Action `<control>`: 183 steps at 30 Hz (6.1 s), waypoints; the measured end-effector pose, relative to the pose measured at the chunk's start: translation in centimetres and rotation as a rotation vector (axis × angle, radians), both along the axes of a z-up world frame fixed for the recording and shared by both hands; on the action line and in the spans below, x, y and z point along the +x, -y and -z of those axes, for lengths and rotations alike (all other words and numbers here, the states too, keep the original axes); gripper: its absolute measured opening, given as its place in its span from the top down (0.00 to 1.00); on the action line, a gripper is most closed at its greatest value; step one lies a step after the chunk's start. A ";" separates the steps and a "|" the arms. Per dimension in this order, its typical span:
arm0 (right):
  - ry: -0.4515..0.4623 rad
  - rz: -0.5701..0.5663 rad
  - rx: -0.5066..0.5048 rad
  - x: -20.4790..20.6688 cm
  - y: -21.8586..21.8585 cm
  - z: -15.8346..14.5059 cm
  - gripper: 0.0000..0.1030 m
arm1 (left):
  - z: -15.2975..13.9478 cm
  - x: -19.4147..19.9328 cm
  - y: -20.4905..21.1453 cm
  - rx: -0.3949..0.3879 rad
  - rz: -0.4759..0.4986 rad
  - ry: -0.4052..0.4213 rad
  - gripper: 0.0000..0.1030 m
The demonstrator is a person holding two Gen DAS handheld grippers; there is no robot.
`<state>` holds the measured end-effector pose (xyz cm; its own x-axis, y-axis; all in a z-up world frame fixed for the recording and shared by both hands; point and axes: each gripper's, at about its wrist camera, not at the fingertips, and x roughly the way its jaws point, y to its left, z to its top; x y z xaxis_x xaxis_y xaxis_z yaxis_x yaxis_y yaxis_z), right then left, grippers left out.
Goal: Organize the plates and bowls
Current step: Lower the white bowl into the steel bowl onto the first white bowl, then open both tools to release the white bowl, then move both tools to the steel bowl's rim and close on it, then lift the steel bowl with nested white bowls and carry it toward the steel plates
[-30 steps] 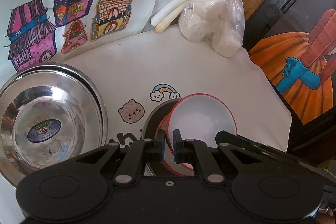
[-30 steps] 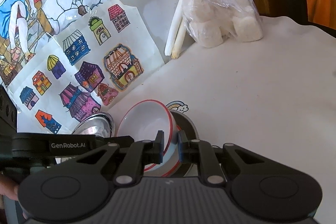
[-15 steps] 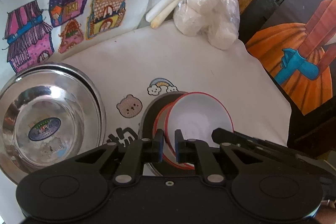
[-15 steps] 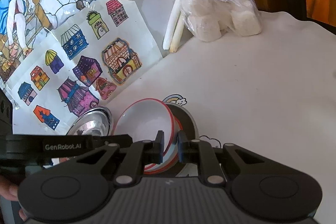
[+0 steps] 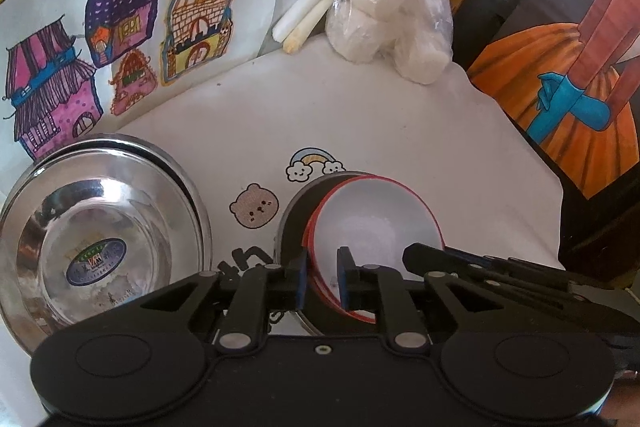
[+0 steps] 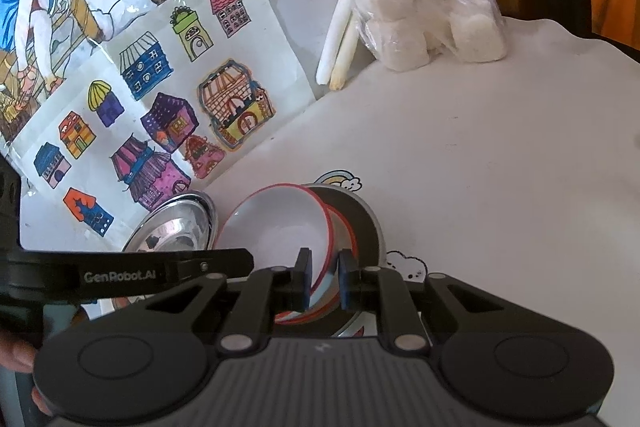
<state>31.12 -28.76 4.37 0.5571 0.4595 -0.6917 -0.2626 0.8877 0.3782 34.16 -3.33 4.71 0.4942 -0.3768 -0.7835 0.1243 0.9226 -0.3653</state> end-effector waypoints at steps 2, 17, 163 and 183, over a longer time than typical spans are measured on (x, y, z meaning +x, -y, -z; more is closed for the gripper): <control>0.011 0.005 -0.015 -0.1 -0.1 -0.1 0.82 | 0.0 0.0 -0.1 -0.004 -0.003 -0.001 0.85; 0.027 -0.005 -0.003 -0.8 0.3 -0.3 0.74 | -0.8 -0.7 -0.2 -0.032 -0.015 0.027 0.73; -0.184 -0.204 -0.250 5.1 -2.6 1.0 0.84 | 3.2 -1.5 -1.5 -0.128 -0.385 -0.151 0.86; -0.202 -0.145 -0.210 3.7 -1.1 0.4 0.88 | 3.8 -3.5 -1.6 -0.211 -0.366 -0.162 0.86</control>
